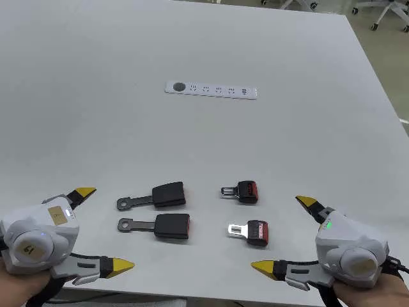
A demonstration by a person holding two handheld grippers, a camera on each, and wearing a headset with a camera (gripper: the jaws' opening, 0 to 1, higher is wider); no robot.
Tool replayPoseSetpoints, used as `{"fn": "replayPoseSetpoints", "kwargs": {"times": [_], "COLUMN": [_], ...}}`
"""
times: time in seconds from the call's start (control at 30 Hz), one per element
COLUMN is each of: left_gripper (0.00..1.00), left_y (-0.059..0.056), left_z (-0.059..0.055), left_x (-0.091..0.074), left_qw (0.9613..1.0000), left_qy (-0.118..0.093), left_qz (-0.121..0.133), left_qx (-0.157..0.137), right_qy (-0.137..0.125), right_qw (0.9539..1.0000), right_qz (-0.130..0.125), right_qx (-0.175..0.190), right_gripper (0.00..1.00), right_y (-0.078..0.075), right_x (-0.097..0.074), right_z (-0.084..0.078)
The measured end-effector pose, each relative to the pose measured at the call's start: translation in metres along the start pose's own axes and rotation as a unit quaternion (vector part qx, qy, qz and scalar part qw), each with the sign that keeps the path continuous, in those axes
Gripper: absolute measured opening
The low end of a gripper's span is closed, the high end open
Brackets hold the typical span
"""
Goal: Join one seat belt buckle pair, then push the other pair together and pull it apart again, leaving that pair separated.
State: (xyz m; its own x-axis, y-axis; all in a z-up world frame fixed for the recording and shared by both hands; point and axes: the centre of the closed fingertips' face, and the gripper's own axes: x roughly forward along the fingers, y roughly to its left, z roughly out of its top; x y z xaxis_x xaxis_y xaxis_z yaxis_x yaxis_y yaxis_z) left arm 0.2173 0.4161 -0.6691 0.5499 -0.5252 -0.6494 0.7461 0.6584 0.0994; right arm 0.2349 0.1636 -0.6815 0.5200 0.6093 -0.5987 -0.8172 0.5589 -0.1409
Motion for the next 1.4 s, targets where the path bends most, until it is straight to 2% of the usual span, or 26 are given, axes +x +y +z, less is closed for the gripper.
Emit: {"fn": "replayPoseSetpoints", "kwargs": {"times": [0.1,0.37,0.47,0.73,0.83,0.87,0.9,0.93,1.0,1.07,1.13,1.2,1.27,1.33,1.4], "left_gripper": [1.0,1.0,1.0,1.0,1.0,0.98,0.94,0.93,0.95,0.97,0.97,0.93,0.96,0.98,0.98], "left_y": [0.003,0.002,0.003,-0.002,-0.004,0.002,0.004,0.002,0.004,0.006,0.009,0.011,0.011,0.011,0.008], "left_z": [0.0,-0.001,-0.005,-0.009,-0.01,-0.007,-0.004,-0.003,-0.001,-0.007,-0.014,-0.018,-0.018,-0.019,-0.019], "left_x": [0.003,0.005,0.004,0.002,0.001,-0.002,-0.004,-0.006,-0.008,-0.008,-0.01,-0.012,-0.013,-0.013,-0.014], "left_qw": [1.0,0.9999,0.9999,0.9999,0.9997,0.9987,0.9985,0.9991,0.9997,0.9998,0.9994,0.9991,0.9988,0.9987,0.9988], "left_qy": [0.001,0.005,0.007,0.011,0.017,0.016,0.008,0.006,-0.002,0.009,0.025,0.036,0.04,0.04,0.041], "left_qz": [0.001,-0.006,-0.006,-0.006,-0.007,0.012,0.017,0.014,0.015,0.013,0.018,0.022,0.027,0.027,0.026], "left_qx": [0.0,0.008,0.006,0.005,0.018,0.047,0.052,0.04,0.02,0.015,0.015,0.006,-0.014,-0.017,-0.013], "right_qy": [0.003,0.015,0.016,0.018,0.022,0.027,0.031,0.029,0.027,0.031,0.046,0.046,0.047,0.049,0.085], "right_qw": [1.0,0.9999,0.9998,0.9997,0.9997,0.9996,0.9994,0.9991,0.9992,0.9993,0.9989,0.9988,0.9988,0.9988,0.9962], "right_qz": [0.001,-0.006,-0.007,-0.015,-0.012,-0.008,-0.006,-0.011,-0.009,-0.01,-0.012,-0.017,-0.014,-0.009,0.004], "right_qx": [-0.002,-0.004,-0.002,-0.007,-0.006,-0.007,-0.014,-0.028,-0.027,-0.016,0.001,-0.002,-0.006,-0.004,0.019], "right_gripper": [0.96,0.97,0.98,0.99,0.96,0.93,0.93,0.94,0.94,0.92,0.9,0.87,0.85,0.82,0.75], "right_y": [0.0,-0.005,-0.007,-0.006,-0.004,-0.002,-0.001,-0.002,-0.002,-0.003,-0.003,-0.004,-0.003,-0.001,0.005], "right_x": [0.0,-0.003,-0.005,-0.008,-0.009,-0.01,-0.01,-0.011,-0.012,-0.013,-0.014,-0.017,-0.016,-0.016,-0.018], "right_z": [-0.001,-0.011,-0.014,-0.015,-0.016,-0.018,-0.019,-0.018,-0.016,-0.016,-0.019,-0.016,-0.015,-0.012,-0.02]}}
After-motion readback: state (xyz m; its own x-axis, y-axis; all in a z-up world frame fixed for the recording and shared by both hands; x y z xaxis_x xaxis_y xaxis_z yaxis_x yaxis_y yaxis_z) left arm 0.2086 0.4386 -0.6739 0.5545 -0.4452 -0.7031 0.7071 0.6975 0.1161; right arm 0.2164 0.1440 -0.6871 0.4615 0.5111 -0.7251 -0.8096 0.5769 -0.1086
